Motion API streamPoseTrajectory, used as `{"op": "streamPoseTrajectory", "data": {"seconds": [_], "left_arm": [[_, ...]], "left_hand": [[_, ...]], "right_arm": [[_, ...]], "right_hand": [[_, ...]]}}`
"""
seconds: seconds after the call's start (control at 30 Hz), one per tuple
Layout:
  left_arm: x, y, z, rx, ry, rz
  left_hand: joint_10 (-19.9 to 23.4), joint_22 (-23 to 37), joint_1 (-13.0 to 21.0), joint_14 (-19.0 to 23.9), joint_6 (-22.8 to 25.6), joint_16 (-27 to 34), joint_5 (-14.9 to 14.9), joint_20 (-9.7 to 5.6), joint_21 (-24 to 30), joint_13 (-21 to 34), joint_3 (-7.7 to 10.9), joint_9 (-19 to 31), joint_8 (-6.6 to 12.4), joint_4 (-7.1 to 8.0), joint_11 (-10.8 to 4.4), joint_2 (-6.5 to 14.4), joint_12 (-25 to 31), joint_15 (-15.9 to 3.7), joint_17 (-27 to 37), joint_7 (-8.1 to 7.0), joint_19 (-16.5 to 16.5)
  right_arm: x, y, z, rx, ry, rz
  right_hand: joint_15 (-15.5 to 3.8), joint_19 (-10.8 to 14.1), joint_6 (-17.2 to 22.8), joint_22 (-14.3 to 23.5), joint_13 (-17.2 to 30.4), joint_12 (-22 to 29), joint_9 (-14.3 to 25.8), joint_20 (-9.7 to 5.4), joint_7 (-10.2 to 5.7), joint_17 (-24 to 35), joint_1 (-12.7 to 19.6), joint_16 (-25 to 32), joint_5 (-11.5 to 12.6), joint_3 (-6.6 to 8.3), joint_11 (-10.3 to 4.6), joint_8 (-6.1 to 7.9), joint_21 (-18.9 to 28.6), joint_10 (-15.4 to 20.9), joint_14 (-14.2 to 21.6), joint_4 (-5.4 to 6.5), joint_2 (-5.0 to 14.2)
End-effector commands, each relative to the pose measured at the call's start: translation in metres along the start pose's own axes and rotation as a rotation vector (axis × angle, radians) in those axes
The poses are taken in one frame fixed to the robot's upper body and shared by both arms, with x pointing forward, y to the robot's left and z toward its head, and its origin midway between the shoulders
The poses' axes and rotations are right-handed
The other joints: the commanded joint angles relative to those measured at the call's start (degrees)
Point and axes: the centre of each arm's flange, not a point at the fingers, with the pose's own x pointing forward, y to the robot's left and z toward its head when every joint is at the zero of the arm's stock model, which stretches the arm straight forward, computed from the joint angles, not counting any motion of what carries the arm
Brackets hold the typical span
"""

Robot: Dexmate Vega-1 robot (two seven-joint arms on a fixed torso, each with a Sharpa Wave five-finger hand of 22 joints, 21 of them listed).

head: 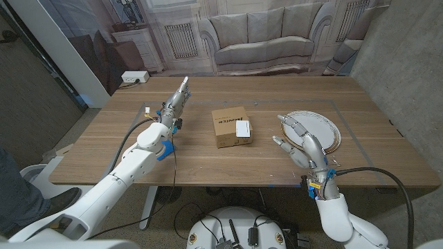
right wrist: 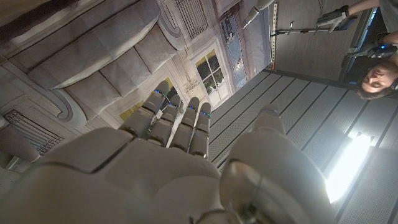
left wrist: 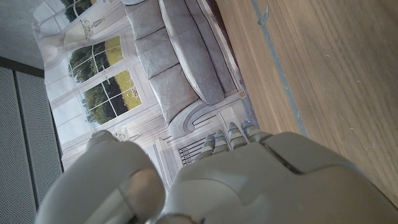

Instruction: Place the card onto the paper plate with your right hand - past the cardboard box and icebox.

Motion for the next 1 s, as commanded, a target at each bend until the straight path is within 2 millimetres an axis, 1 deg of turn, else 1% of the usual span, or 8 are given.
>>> {"op": "streamPoseTrajectory", "data": {"seconds": [0.03, 0.4, 0.83, 0.93, 1.0], "left_arm": [[0.0, -0.005, -0.002, -0.004, -0.003, 0.005], [-0.001, -0.007, -0.009, -0.015, 0.005, 0.007], [0.005, -0.008, -0.015, -0.029, 0.005, 0.002], [0.006, -0.008, -0.015, -0.03, 0.005, 0.001], [0.007, -0.007, -0.016, -0.03, 0.005, 0.0]], "left_hand": [[-0.3, 0.1, 0.5, -0.5, -0.3, -0.3, -0.2, -2.74, -0.2, 0.3, -0.25, 0.1, -0.21, -0.23, 0.16, 0.2, -0.2, -0.11, 0.2, 0.05, -0.7], [-0.4, 0.1, 0.6, -0.6, -0.3, -0.3, -0.3, -2.72, -0.2, 0.3, -0.32, 0.1, -0.22, -0.24, 0.11, 0.3, -0.3, 0.02, 0.2, 0.04, -0.8], [-0.4, 0.1, 0.6, -0.7, -0.3, -0.3, -0.3, -2.56, -0.2, 0.3, -0.42, 0.1, -0.22, -0.24, 0.07, 0.3, -0.2, 0.06, 0.2, 0.03, -0.9], [-0.4, 0.1, 0.6, -0.7, -0.4, -0.2, -0.3, -2.5, -0.2, 0.3, -0.45, 0.1, -0.22, -0.24, 0.1, 0.3, -0.2, 0.05, 0.2, 0.03, -0.9], [-0.3, 0.1, 0.7, -0.7, -0.4, -0.3, -0.4, -2.45, -0.2, 0.3, -0.46, 0.1, -0.22, -0.24, 0.02, 0.4, -0.2, 0.03, 0.2, 0.06, -0.9]], "right_arm": [[-0.004, 0.001, 0.001, -0.097, -0.024, 0.0], [-0.005, 0.005, 0.0, -0.144, -0.026, 0.023], [0.0, 0.006, 0.004, -0.21, -0.03, 0.084], [0.001, 0.007, 0.005, -0.221, -0.03, 0.098], [0.001, 0.007, 0.006, -0.224, -0.028, 0.11]], "right_hand": [[-4.3, 0.6, 0.8, 0.3, 0.0, 0.4, 0.2, -4.39, -0.43, 0.2, 1.1, -0.2, 0.6, 0.36, -0.07, 0.52, -0.1, 0.6, 0.7, -0.53, 0.2], [-4.65, 1.0, 1.2, 0.3, 0.0, 0.4, 0.2, -4.7, -0.83, 0.2, 2.5, -0.3, 1.0, 0.82, -0.27, 0.45, -0.2, 1.2, 1.1, -0.92, 0.34], [-4.83, 1.3, 2.0, 0.3, 0.0, 0.5, 0.2, -4.76, -0.97, 0.2, 3.6, -0.3, 1.3, 1.19, -0.4, 0.59, -0.3, 1.9, 1.5, -1.09, 0.48], [-5.01, 1.8, 2.3, 0.3, 0.0, 0.5, 0.2, -4.93, -0.9, 0.2, 4.0, -0.3, 1.3, 1.33, -0.47, 0.61, -0.2, 2.1, 2.0, -1.09, 0.56], [-5.25, 2.6, 2.8, 0.3, 0.0, 0.6, 0.2, -5.35, -0.71, 0.3, 4.5, -0.1, 1.4, 1.49, -0.4, 0.66, 0.1, 2.6, 2.7, -1.07, 0.62]]}}
